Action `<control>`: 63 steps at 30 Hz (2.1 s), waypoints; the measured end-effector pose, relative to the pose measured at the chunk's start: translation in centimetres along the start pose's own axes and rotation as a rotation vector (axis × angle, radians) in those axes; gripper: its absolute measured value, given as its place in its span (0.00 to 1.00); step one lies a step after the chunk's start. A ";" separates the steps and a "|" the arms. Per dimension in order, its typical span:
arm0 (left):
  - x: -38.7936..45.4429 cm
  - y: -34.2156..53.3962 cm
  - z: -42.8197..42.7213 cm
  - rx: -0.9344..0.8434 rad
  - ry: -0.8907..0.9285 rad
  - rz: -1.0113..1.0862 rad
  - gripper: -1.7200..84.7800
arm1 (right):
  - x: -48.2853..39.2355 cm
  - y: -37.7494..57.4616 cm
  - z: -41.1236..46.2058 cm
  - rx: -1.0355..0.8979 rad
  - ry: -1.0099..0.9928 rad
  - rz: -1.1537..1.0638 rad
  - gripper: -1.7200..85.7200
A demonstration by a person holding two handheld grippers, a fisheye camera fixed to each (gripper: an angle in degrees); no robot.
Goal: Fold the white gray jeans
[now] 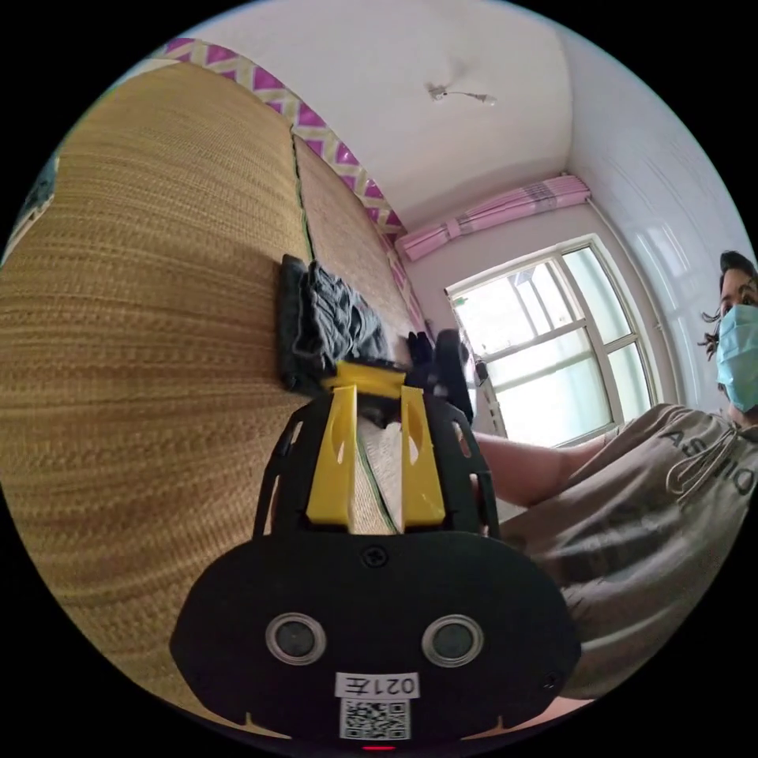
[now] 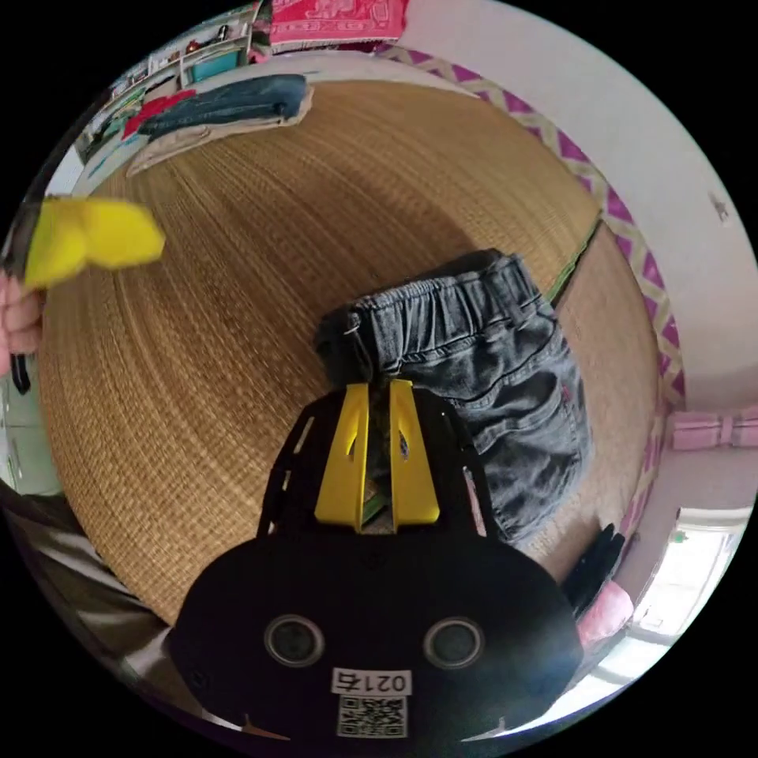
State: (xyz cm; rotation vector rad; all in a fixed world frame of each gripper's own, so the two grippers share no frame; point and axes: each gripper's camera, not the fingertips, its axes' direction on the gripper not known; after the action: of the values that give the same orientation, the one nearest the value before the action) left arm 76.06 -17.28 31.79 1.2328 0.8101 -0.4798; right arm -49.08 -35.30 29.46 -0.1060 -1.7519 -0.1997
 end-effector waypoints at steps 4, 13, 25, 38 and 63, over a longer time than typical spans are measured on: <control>-0.1 -6.2 2.3 -0.004 -0.081 0.057 0.15 | 6.3 3.0 -2.3 0.069 -0.297 0.166 0.10; -7.3 -17.3 11.9 -0.323 -0.139 -0.033 0.27 | 28.9 23.8 2.6 0.132 -0.587 0.894 0.18; -10.1 -21.1 16.0 -0.479 -0.045 -0.266 0.07 | 35.8 36.6 17.2 0.213 -1.273 1.086 0.09; 22.0 -34.6 37.5 -0.697 0.070 0.254 0.07 | 46.7 61.4 -2.3 0.664 -1.048 1.102 0.08; 15.5 -16.6 27.6 -0.473 0.162 0.120 0.01 | 38.0 70.7 -9.2 0.745 -0.615 1.243 0.01</control>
State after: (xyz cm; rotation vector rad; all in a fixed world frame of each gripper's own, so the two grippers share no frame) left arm 81.83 -46.80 12.50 0.8783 0.9180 -0.0794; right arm -34.57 30.75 73.64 -0.7244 -1.9106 1.4938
